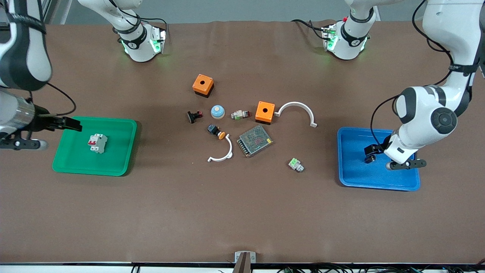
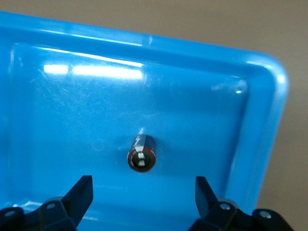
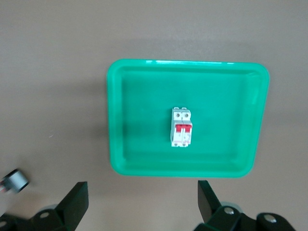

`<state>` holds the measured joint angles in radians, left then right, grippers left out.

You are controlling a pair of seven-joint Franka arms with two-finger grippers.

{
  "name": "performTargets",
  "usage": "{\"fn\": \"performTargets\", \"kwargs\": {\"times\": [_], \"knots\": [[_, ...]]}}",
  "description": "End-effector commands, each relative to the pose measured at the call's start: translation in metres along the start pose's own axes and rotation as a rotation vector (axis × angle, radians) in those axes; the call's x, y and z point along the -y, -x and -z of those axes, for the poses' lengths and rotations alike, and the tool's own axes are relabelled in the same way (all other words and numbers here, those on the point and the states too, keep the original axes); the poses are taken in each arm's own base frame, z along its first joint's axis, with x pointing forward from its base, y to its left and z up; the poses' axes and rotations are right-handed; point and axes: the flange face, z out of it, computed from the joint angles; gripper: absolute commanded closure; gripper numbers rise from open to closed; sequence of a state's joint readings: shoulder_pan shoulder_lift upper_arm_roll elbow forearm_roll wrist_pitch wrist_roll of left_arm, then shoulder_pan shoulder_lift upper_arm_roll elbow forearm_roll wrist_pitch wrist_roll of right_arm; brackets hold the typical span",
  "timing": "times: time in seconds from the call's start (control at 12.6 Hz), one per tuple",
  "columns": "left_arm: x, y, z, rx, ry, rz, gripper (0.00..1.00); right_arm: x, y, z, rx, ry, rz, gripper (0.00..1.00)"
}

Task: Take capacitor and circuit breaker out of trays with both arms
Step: 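Move the left gripper over the blue tray while the right gripper reaches the green tray, then lower and close the left gripper on the capacitor while the right gripper grasps the breaker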

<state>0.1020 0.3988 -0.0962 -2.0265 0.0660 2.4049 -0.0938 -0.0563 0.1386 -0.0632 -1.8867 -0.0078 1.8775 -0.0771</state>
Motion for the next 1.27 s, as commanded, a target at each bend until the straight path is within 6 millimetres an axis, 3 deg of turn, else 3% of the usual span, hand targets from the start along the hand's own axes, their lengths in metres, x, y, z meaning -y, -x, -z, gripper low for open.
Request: {"fn": "performTargets", "kwargs": {"times": [0.0,0.32,0.63,0.95,1.19], "knots": [[0.024,-0.008,-0.017,-0.010,-0.044,-0.007,0.13,-0.009,0.023,-0.056,0.013,0.010,0.006,0.00],[0.024,-0.015,-0.033,-0.007,-0.030,0.011,0.19,-0.027,0.025,-0.112,-0.039,0.014,0.067,0.00],[0.015,-0.016,-0.026,-0.013,-0.028,0.049,0.19,-0.054,0.008,-0.175,-0.050,0.014,0.113,0.00],[0.015,-0.015,-0.027,-0.008,-0.027,0.054,0.19,-0.068,0.003,-0.212,-0.038,0.003,0.077,0.00],[0.009,-0.014,-0.032,-0.001,-0.026,0.046,0.22,-0.067,0.005,-0.218,-0.008,-0.004,0.079,0.01]]}}
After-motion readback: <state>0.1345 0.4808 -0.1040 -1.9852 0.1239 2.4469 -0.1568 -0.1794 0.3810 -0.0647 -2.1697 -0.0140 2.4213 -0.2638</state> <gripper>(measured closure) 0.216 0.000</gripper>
